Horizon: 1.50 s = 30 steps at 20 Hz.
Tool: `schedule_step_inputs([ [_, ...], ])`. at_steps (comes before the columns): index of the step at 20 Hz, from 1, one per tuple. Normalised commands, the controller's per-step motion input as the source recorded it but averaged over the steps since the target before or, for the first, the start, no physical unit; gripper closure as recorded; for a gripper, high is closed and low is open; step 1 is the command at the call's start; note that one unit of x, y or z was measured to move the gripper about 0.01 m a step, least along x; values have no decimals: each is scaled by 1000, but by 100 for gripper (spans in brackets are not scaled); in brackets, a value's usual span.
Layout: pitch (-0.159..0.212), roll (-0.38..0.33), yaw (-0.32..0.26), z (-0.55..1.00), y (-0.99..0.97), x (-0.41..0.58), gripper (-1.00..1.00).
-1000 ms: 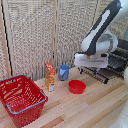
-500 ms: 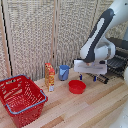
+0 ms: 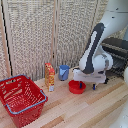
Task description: Extend the gripper towards the oven tray handle. Grasp the handle and carefully pull the tray out of the oven. Move the gripper above the red bowl. Grab the red bowl gently. Lift the bowl and place it onto the oven tray.
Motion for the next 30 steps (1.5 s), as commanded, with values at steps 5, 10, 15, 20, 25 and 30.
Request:
schedule_step_inputs([
  [5, 0, 0, 9, 0, 10, 0, 100],
  [10, 8, 0, 7, 0, 2, 2, 100],
  [15, 32, -1, -26, 109, 2, 125, 100],
  [20, 22, 30, -80, 296, 0, 54, 100],
  [25, 0, 61, -142, 524, 0, 125, 100],
  [30, -27, 9, -151, 671, -22, 402, 100],
])
